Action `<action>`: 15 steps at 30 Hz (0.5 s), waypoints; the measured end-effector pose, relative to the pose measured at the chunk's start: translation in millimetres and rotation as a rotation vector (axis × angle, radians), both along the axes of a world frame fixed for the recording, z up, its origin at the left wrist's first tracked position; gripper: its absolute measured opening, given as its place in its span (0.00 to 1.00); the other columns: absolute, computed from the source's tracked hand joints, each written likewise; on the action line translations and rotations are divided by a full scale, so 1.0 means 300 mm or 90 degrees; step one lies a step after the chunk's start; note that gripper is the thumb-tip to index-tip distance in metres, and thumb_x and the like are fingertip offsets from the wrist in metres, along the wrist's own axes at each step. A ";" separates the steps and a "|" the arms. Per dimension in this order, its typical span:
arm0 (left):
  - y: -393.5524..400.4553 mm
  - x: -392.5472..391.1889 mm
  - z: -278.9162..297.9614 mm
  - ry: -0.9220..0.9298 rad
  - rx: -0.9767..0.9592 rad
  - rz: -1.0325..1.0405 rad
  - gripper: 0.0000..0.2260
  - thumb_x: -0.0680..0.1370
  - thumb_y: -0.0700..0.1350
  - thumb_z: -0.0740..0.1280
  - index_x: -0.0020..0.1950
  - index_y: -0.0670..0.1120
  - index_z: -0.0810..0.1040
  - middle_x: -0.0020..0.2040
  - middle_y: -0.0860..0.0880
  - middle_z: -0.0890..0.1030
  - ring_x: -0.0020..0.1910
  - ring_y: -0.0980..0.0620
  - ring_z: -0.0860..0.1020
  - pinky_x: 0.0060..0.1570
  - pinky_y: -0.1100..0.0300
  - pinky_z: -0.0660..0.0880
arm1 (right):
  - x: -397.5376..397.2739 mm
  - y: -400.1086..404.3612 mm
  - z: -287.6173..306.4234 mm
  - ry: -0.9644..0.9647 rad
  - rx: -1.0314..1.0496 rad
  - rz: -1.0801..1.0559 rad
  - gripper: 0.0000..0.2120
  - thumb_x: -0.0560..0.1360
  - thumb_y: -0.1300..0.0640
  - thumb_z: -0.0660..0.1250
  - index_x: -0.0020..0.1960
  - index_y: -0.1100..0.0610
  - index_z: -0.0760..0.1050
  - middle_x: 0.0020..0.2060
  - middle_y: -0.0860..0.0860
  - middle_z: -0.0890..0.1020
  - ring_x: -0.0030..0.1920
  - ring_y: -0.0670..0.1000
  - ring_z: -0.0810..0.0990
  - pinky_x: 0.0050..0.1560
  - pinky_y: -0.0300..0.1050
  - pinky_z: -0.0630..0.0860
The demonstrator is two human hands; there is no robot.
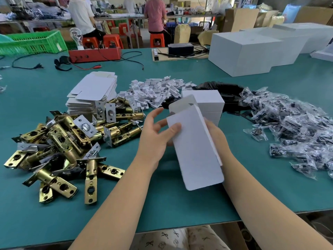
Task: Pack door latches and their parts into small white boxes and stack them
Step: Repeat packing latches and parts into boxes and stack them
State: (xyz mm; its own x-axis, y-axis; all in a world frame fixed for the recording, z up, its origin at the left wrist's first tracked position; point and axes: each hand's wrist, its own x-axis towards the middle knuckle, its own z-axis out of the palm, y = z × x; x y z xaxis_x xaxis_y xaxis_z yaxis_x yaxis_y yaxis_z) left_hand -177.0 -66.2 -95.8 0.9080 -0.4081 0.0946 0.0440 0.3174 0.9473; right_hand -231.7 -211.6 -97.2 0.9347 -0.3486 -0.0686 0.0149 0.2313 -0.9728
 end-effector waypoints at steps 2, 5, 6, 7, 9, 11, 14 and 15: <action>0.005 0.008 0.004 0.012 0.000 0.010 0.22 0.66 0.46 0.75 0.58 0.52 0.75 0.57 0.42 0.80 0.49 0.47 0.83 0.40 0.56 0.80 | 0.004 0.010 0.006 -0.032 0.057 -0.003 0.15 0.79 0.44 0.56 0.46 0.43 0.81 0.38 0.52 0.84 0.40 0.54 0.80 0.43 0.46 0.74; 0.009 0.019 -0.001 0.013 0.024 0.004 0.16 0.69 0.45 0.74 0.56 0.48 0.79 0.55 0.44 0.82 0.48 0.48 0.83 0.40 0.58 0.80 | -0.003 0.003 -0.011 -0.100 -0.044 0.002 0.14 0.76 0.48 0.63 0.60 0.37 0.73 0.43 0.51 0.84 0.40 0.52 0.79 0.39 0.43 0.75; 0.008 0.022 -0.006 0.012 0.029 0.006 0.14 0.71 0.43 0.74 0.56 0.47 0.79 0.54 0.44 0.82 0.47 0.49 0.83 0.40 0.58 0.80 | -0.008 0.000 -0.014 -0.124 -0.087 -0.012 0.17 0.76 0.53 0.66 0.62 0.36 0.71 0.43 0.51 0.83 0.40 0.50 0.80 0.37 0.42 0.77; 0.007 0.023 -0.008 0.009 0.040 0.012 0.12 0.72 0.42 0.73 0.55 0.47 0.79 0.54 0.44 0.82 0.47 0.49 0.83 0.40 0.58 0.80 | -0.010 -0.003 -0.019 -0.136 -0.122 -0.025 0.20 0.77 0.57 0.67 0.62 0.37 0.70 0.43 0.51 0.82 0.41 0.48 0.80 0.38 0.41 0.78; 0.008 0.026 -0.012 0.001 0.067 0.024 0.10 0.74 0.41 0.73 0.54 0.46 0.79 0.53 0.44 0.82 0.46 0.50 0.83 0.38 0.58 0.80 | -0.017 0.002 -0.015 -0.131 -0.151 -0.028 0.16 0.77 0.61 0.67 0.59 0.42 0.74 0.44 0.47 0.83 0.44 0.47 0.81 0.41 0.39 0.78; 0.011 0.029 -0.015 0.007 0.081 0.026 0.07 0.75 0.41 0.72 0.52 0.45 0.79 0.50 0.47 0.83 0.43 0.52 0.83 0.34 0.58 0.79 | -0.020 0.003 -0.007 -0.106 -0.125 -0.011 0.11 0.76 0.61 0.68 0.54 0.48 0.78 0.44 0.45 0.84 0.45 0.48 0.82 0.43 0.41 0.80; 0.016 0.038 -0.021 0.041 0.072 0.005 0.02 0.75 0.42 0.72 0.45 0.45 0.80 0.42 0.50 0.83 0.41 0.53 0.82 0.30 0.56 0.78 | -0.025 -0.003 -0.004 -0.063 -0.041 0.032 0.08 0.71 0.57 0.70 0.51 0.53 0.79 0.44 0.51 0.84 0.43 0.52 0.82 0.43 0.49 0.81; 0.018 0.040 -0.020 0.051 0.067 -0.004 0.02 0.75 0.42 0.72 0.43 0.46 0.80 0.41 0.50 0.83 0.41 0.54 0.82 0.30 0.56 0.78 | -0.026 -0.004 -0.005 -0.054 -0.035 0.042 0.07 0.72 0.57 0.70 0.50 0.55 0.80 0.44 0.53 0.84 0.42 0.53 0.82 0.42 0.49 0.80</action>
State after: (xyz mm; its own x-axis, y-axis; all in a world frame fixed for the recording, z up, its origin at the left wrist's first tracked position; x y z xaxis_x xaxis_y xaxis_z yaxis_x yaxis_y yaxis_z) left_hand -165.1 -60.9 -101.9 0.9086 -0.4171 -0.0221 0.1225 0.2155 0.9688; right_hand -239.4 -212.7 -98.8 0.9575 -0.2868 0.0291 0.0839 0.1807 -0.9800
